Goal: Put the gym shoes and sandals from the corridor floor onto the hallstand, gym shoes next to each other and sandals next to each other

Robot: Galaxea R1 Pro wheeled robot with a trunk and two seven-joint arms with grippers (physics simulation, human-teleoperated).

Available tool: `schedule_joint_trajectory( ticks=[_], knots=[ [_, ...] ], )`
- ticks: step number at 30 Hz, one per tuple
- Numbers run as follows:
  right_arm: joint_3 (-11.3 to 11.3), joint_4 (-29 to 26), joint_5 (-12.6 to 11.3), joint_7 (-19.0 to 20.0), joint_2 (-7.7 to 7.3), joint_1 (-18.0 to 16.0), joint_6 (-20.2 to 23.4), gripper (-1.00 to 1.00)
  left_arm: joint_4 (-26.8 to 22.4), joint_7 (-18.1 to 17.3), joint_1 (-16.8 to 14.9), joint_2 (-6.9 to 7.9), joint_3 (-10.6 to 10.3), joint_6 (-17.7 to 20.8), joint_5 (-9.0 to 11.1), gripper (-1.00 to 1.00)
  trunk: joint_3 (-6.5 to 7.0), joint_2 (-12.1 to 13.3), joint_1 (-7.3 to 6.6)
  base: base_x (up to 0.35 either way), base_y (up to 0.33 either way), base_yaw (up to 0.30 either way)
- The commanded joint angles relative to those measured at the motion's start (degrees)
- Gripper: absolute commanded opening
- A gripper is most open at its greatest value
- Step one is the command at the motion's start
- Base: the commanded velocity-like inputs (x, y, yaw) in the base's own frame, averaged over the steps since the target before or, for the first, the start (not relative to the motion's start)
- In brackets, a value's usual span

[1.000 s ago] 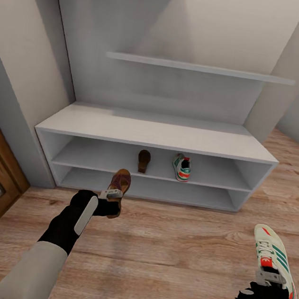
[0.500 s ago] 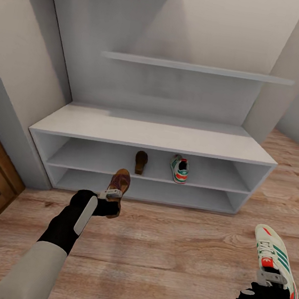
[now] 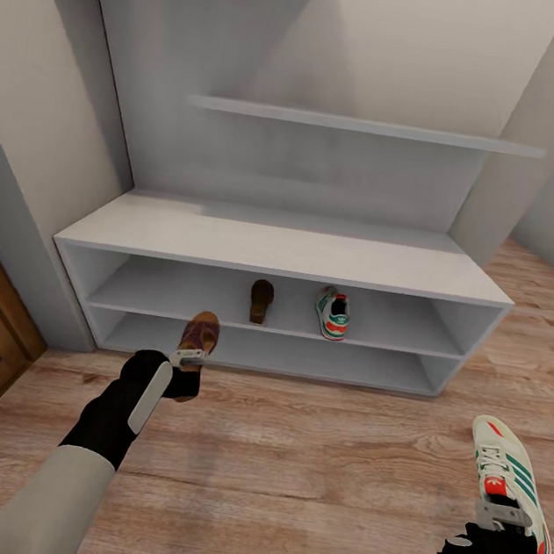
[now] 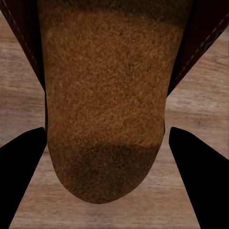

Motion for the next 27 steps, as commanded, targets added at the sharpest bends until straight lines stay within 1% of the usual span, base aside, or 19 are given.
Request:
schedule_joint_trajectory(
  ticks=[1, 14, 20, 27],
  knots=[
    [0.1, 0.3, 0.1, -0.1, 0.01, -0.1, -0.4, -1.00, -0.1, 0.7, 0.0, 0.01, -0.1, 0.2, 0.6, -1.00, -0.05, 0.0, -0.01, 0.000, 0.000, 0.000],
    [0.1, 0.3, 0.1, -0.1, 0.03, 0.3, -0.3, -1.00, 0.3, 0.9, 0.0, 0.01, -0.1, 0.2, 0.8, -1.00, -0.05, 0.0, -0.01, 0.000, 0.000, 0.000],
    [0.1, 0.2, 0.2, -0.5, 0.02, 0.3, -0.3, -1.00, 0.4, 0.8, 0.0, -0.19, -0.7, 0.2, 0.8, -1.00, -0.05, 0.0, -0.01, 0.000, 0.000, 0.000],
    [0.1, 0.2, 0.2, -0.4, -0.02, 0.3, -0.3, -1.00, 0.5, 0.8, 0.0, -0.23, -0.8, 0.3, 0.9, -1.00, -0.05, 0.0, -0.01, 0.004, 0.000, 0.000]
  ],
)
